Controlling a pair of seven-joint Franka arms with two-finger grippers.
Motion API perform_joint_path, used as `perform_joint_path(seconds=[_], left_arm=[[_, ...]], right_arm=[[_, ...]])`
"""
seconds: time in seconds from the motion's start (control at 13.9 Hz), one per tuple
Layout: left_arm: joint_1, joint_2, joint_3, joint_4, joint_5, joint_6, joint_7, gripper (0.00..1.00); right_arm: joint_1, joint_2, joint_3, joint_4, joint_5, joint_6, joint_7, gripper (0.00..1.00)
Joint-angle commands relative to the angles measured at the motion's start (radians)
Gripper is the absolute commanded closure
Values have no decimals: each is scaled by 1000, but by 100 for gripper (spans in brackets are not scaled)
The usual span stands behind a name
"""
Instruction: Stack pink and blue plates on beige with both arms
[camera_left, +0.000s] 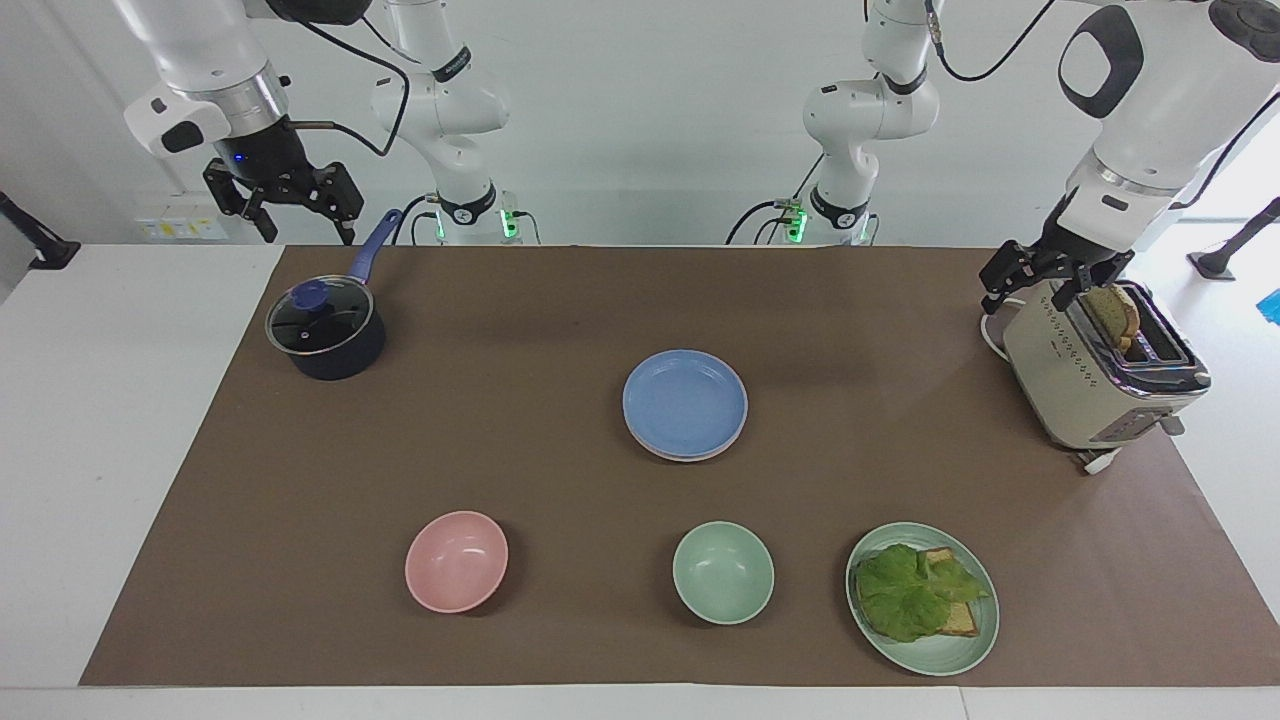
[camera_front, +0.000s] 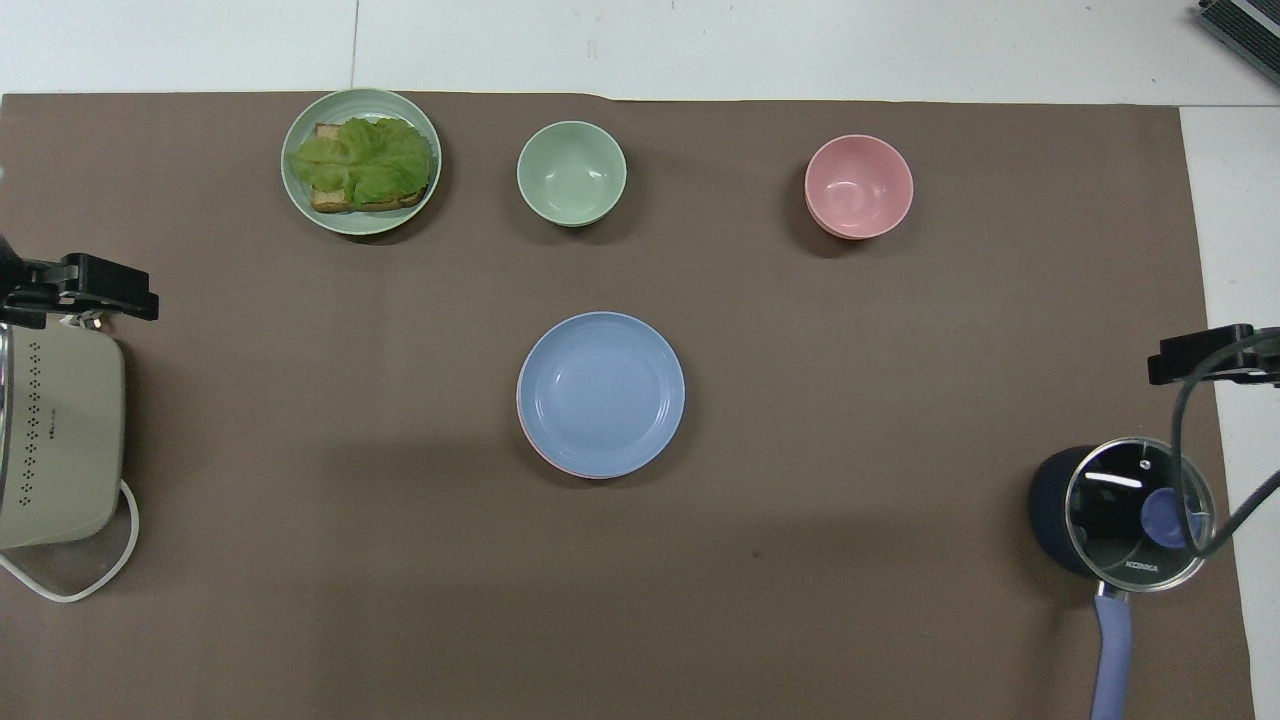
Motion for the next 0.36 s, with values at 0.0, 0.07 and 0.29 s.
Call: perform_joint_path(seconds=[0.0, 0.07, 0.29], left_arm=[[4, -8, -4, 1, 13, -13, -12, 0], [4, -8, -4, 1, 13, -13, -12, 0], [4, -8, -4, 1, 13, -13, -12, 0]], right_arm=[[-14, -21, 8, -13, 3, -16, 5, 0], [-14, -21, 8, -13, 3, -18, 3, 0], [-14, -22, 10, -13, 3, -24, 0, 0]])
